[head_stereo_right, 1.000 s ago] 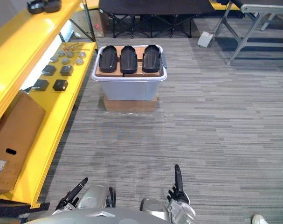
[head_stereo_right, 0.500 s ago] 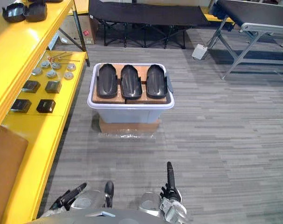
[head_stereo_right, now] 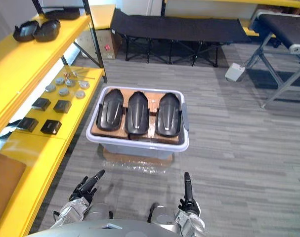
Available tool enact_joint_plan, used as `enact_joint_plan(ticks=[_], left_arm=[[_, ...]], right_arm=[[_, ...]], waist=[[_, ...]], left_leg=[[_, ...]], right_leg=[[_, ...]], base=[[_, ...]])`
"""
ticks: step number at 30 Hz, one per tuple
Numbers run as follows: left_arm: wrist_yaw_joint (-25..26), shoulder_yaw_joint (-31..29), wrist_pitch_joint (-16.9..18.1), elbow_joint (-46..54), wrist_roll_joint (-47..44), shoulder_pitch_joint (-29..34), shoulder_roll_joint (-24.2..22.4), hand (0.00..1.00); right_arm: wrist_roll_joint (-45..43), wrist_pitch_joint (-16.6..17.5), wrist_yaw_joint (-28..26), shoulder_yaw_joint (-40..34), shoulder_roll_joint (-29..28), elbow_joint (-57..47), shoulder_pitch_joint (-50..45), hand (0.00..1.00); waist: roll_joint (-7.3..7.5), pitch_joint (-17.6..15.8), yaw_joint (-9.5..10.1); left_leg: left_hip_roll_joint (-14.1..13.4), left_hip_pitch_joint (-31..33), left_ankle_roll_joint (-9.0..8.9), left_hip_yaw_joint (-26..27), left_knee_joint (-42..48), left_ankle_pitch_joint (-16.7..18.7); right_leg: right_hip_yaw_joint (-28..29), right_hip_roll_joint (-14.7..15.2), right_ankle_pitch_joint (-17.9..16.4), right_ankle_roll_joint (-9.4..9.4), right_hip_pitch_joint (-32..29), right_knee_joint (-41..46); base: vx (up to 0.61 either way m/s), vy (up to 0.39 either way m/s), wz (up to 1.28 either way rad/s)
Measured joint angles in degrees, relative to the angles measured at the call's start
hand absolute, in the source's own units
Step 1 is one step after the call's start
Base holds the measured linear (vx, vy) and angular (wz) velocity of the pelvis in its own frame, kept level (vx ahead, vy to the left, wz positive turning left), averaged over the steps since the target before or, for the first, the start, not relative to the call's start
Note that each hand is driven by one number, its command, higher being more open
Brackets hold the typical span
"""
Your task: Walk over and take three plastic housings, then place them on the shelf
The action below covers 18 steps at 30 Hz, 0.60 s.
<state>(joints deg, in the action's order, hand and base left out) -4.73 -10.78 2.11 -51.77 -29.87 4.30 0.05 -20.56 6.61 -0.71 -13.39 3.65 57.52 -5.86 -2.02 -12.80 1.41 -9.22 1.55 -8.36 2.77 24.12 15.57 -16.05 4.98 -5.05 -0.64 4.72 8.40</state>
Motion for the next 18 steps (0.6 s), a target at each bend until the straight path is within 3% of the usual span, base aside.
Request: enact_joint_plan(ticks=[2, 3, 4, 5, 7, 9, 15, 18], left_arm=[[0.0, 1.7, -0.1, -0.2, 0.1, 0.0, 0.8, 1.00], [0.1, 2.1, -0.1, -0.8, 0.3, -0.2, 0.8, 1.00], [0.6, 2.8, -0.3, -1.7, 0.4, -0.7, 0.9, 1.00], [1.0, 3.3, -0.8, -1.7, 0.7, -0.9, 1.4, 1.00], [1.7, 4.3, -2.0, -1.8, 1.3, -1.8, 3.1, 1.00], [2.4, 4.3, -2.9, -1.8, 1.2, -1.8, 4.1, 1.00], [4.2, 4.2, -4.9, -1.7, 1.2, 0.4, 5.4, 1.00], [4.9, 2.9, -6.0, -1.6, 1.0, 2.0, 5.7, 1.00]], right_arm=[[0.1, 0.6, -0.1, 1.3, 0.0, -0.1, 0.0, 1.00], [0.6, 0.6, 0.1, 1.9, 0.5, -0.6, -0.1, 1.00], [2.2, 0.6, 0.4, 2.2, 0.8, -1.3, -0.1, 1.00], [2.4, 0.5, 0.6, 2.6, 0.5, -1.7, -0.2, 1.00], [4.7, 0.9, 0.7, 3.5, -0.8, -2.3, -0.2, 1.00], [5.8, 0.9, 1.3, 4.5, -2.0, -4.0, -0.7, 1.00], [9.1, -0.4, 6.7, 7.4, -3.6, -18.5, -3.4, 1.00], [11.4, -3.6, 9.3, 7.4, -4.1, -28.9, -7.0, 1.00]], waist=[[-0.04, 0.0, -0.21], [-0.51, 0.3, -0.39], [-0.55, 0.6, -0.59], [-0.08, 0.8, -0.67], [2.50, 0.4, -1.12], [3.57, 0.3, -1.08], [4.02, 0.0, -0.68], [4.33, -0.1, -0.19]], left_leg=[[-0.3, 0.7, 0.50, 0.0, -7.1, -3.8], [-0.2, 0.8, -0.14, -0.1, -11.2, -10.0], [0.2, 0.6, 0.10, 0.0, -13.1, -13.0], [1.0, -0.1, 0.40, 0.2, -14.4, -13.5], [3.5, -0.9, 1.28, 0.5, -17.5, -14.2], [4.9, -1.2, 1.33, 0.5, -17.5, -14.1], [5.4, -2.5, 2.08, 0.8, -17.5, -13.5], [4.1, -2.7, 1.97, 1.1, -17.8, -12.9]], right_leg=[[0.4, 0.2, -0.1, -0.75, 0.9, -1.5], [0.8, 0.2, -0.6, -1.62, 0.9, -1.4], [1.2, 0.7, -0.9, -2.60, 1.0, -1.5], [1.2, 1.6, -0.9, -3.01, 1.2, -1.5], [0.6, 4.0, -1.1, -4.39, 1.1, -2.0], [0.5, 5.0, -0.8, -4.99, 2.0, -2.7], [0.6, 5.8, -0.2, -5.69, 3.3, -2.3], [0.9, 4.8, -0.2, -5.68, 2.6, -1.2]], base=[[0.28, 0.007, -0.21], [0.30, 0.128, -0.22], [0.27, 0.141, -0.15], [0.27, 0.154, 0.00], [0.22, 0.138, 0.16], [0.16, 0.086, 0.17], [0.09, 0.047, 0.05], [-0.03, -0.022, -0.04]])
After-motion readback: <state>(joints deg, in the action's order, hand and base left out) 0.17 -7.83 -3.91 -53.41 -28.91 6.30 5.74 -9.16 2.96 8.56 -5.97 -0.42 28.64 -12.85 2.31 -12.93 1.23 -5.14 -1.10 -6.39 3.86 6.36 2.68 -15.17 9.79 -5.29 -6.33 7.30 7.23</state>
